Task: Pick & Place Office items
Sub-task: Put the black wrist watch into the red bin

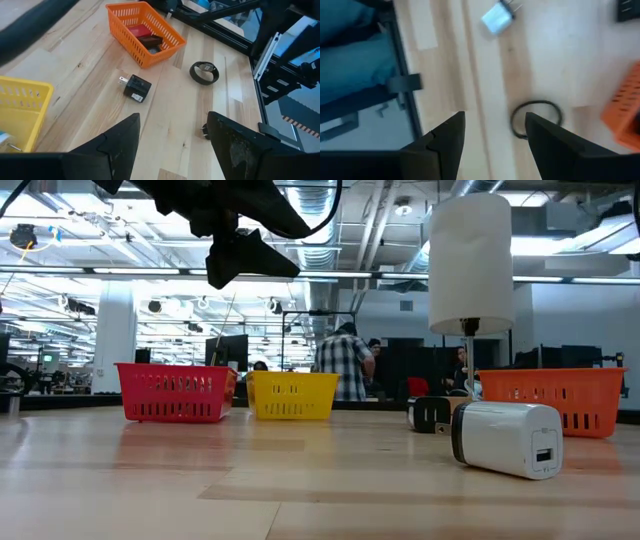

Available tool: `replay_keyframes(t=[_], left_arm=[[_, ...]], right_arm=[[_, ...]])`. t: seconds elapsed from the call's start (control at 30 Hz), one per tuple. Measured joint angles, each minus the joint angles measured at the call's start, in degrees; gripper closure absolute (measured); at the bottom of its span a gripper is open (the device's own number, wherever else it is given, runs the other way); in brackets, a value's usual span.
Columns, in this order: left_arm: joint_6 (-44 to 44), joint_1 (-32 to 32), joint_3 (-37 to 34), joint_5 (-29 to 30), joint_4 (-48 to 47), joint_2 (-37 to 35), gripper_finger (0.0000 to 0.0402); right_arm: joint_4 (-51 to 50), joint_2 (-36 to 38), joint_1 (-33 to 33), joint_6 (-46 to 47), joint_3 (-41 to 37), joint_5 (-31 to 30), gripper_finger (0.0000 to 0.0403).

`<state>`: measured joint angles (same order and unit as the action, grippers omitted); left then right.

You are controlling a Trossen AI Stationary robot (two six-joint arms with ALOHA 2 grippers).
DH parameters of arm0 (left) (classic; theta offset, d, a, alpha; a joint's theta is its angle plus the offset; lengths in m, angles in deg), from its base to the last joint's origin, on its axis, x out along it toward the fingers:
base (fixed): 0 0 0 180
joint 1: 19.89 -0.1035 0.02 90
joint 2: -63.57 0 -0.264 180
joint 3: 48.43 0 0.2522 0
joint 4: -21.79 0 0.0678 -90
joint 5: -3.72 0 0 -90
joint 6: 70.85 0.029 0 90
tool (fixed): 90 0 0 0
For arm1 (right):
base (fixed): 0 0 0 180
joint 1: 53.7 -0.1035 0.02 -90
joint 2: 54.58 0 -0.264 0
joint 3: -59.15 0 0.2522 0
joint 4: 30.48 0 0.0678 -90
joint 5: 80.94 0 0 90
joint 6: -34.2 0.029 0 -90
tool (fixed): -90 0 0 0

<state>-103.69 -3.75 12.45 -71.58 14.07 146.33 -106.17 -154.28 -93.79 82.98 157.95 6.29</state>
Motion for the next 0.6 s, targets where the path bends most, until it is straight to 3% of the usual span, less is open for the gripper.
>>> replay_keyframes(t=[0.23, 0.6], left_arm=[[0.0, 0.01, 0.0, 0.0, 0.01, 0.0, 0.0175], [0.02, 0.0, 0.0, 0.0, 0.01, 0.0, 0.0175]], right_arm=[[10.76, -0.02, 0.87, 3.17, -9.52, 7.02, 0.0205], [20.83, 0.0, -0.01, 5.33, -19.56, 7.33, 0.0205]])
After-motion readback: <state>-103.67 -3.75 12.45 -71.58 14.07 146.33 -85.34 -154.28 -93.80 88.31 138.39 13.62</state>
